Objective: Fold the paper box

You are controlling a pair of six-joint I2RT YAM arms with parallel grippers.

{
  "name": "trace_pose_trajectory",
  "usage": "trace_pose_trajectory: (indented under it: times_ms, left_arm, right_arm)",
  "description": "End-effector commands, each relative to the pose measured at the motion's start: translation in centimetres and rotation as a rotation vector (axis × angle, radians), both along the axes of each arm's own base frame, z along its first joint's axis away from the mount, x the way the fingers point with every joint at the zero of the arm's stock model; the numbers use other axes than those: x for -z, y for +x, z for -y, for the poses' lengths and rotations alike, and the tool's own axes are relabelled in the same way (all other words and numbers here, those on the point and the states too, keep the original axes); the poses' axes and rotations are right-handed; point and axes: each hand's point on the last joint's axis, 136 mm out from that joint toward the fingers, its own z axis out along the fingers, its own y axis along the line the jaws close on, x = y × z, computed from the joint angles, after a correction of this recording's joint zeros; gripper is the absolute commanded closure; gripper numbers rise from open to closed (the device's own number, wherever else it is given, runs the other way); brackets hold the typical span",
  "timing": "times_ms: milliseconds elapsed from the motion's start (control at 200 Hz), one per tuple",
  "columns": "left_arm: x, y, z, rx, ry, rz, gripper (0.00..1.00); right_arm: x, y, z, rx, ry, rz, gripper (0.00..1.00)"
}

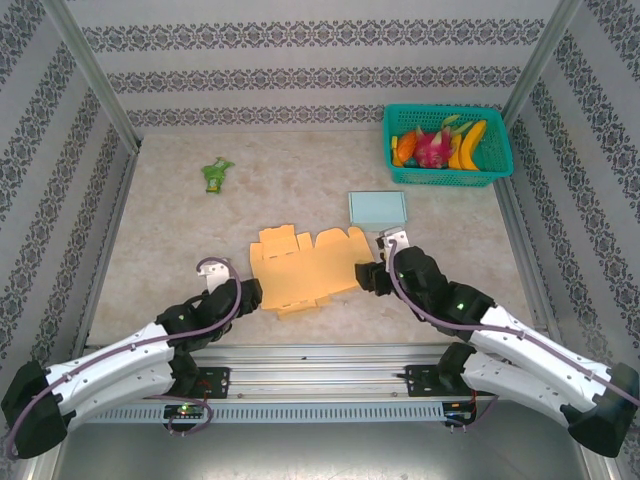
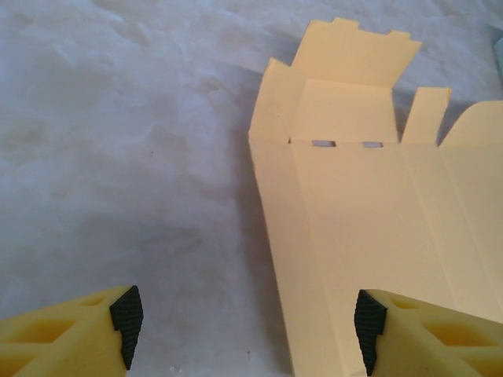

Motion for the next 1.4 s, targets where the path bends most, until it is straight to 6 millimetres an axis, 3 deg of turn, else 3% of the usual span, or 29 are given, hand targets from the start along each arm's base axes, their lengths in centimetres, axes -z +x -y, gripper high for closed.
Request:
trace_pose_trajectory:
  times_ms: [0,140,410,939,1289,1399]
  left_arm:
    - [2.3,-0.8,-1.1,-0.054,-0.006,-0.055,0.26]
    - [3.5,-0.8,-0.7,-0.061,-0.038,-0.064,0.26]
    - [2.7,0.1,1.9,-0.014,-0.144,-0.042,0.29]
    - [4.6,2.0,6.0,0.041,-0.183,-0.091,0.38]
    - [4.4,2.9,7.2,0.052,-0.213,-0.08,0.49]
    - [3.8,3.2,8.1,0.083,-0.234,-0.062,0.6]
  right_arm:
    - [-0.3,-0.1,-1.1,-0.047,0.038,0.02,0.36]
    - [0.5,-0.1,-1.0,-0.046,0.037,0.012,0.35]
    - [1.3,-0.1,-1.4,-0.058,0.032,-0.019,0.35]
    - [1.5,-0.1,-1.4,-0.061,0.03,-0.028,0.35]
    - [1.9,-0.1,-1.7,-0.068,0.02,-0.046,0.35]
    - [2.0,0.0,-1.7,-0.067,0.016,-0.046,0.35]
